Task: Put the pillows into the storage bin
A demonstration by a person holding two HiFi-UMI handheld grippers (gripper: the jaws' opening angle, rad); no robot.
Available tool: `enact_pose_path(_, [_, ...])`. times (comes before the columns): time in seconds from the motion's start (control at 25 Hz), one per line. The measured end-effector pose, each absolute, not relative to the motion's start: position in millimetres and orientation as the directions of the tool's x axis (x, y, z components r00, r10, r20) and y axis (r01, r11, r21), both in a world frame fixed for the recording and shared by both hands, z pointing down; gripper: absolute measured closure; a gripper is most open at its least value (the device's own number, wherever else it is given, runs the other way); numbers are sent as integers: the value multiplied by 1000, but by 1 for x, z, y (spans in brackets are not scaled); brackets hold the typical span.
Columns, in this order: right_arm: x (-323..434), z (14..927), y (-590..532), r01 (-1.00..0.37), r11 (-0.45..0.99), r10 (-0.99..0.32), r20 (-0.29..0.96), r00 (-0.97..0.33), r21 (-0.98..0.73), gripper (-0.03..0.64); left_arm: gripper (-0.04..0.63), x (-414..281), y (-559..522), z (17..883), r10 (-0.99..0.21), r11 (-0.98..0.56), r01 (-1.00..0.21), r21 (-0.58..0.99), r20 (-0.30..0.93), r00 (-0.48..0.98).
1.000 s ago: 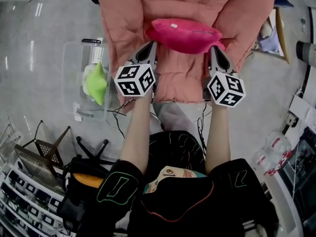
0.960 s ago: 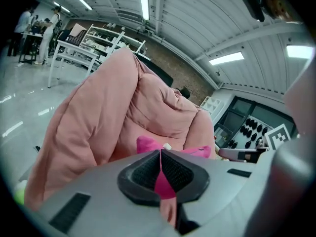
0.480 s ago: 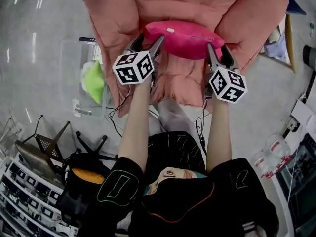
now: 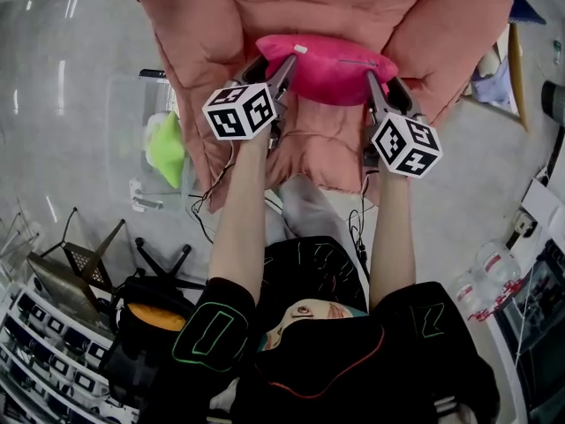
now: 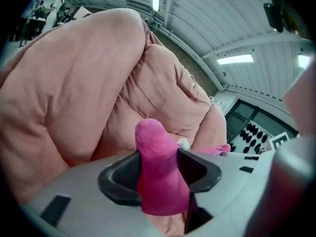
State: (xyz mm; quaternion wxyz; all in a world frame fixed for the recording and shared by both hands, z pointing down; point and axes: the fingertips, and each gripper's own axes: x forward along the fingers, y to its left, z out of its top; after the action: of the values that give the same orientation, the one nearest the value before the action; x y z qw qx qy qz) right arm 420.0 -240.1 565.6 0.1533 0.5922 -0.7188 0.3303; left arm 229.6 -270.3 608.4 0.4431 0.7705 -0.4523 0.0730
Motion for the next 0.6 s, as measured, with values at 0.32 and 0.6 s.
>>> enact_pose_path(0.32, [412, 538, -210, -941, 76, -745, 608, -274, -330, 509, 417, 225, -241, 568, -662, -238, -764, 600, 476, 580])
enact_pose_path(0.6, [396, 481, -180, -940, 86, -797, 544, -264, -331, 509, 419, 207, -210, 510, -712, -273, -765, 583, 412, 568])
